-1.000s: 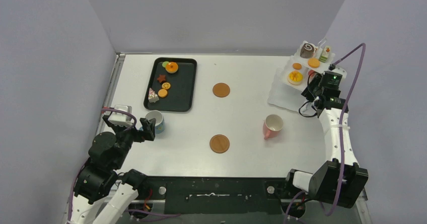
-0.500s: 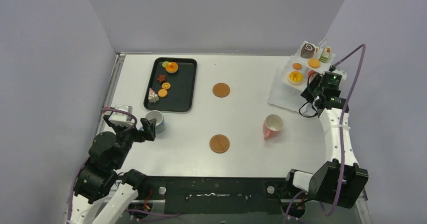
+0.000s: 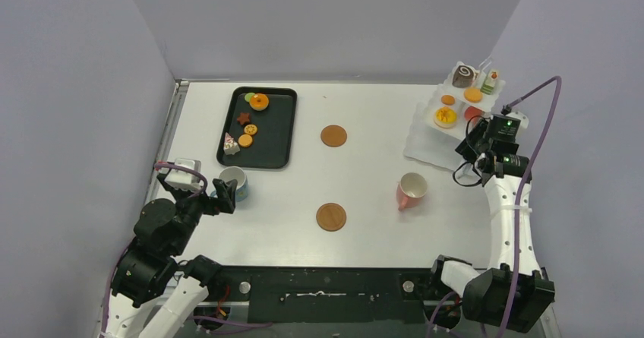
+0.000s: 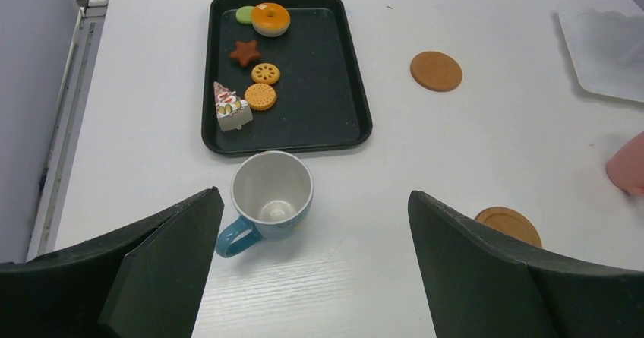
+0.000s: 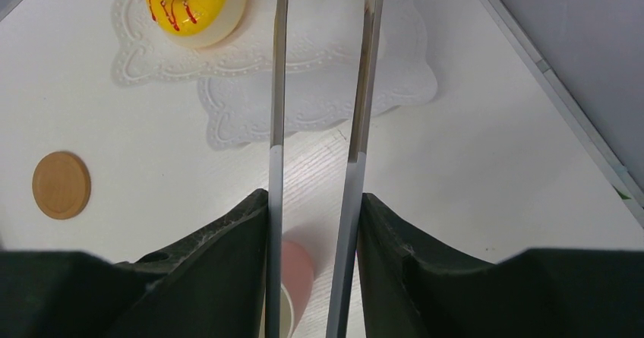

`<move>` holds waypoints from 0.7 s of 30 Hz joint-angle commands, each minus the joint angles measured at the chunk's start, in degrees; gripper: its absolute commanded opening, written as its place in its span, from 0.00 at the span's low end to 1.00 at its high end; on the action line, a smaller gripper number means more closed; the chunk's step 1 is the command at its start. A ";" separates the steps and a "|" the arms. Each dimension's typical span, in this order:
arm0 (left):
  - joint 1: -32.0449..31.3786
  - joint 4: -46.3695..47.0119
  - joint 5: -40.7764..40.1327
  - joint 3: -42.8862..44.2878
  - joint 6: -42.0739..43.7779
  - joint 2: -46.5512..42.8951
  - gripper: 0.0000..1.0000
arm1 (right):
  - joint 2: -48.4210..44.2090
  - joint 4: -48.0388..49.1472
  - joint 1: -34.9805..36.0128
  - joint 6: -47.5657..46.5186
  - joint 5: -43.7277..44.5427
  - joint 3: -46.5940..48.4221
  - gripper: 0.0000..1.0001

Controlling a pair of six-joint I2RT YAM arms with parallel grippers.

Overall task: Serve the afternoon tea
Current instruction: Place the desert on the desert table.

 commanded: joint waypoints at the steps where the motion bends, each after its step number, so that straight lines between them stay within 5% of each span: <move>1: -0.64 3.05 0.95 -0.01 0.38 0.36 0.91 | -2.52 -1.68 0.75 1.87 0.41 3.80 0.40; 21: -0.92 2.71 0.03 0.01 0.38 0.85 0.91 | -12.57 -10.47 14.45 6.53 -4.62 4.68 0.38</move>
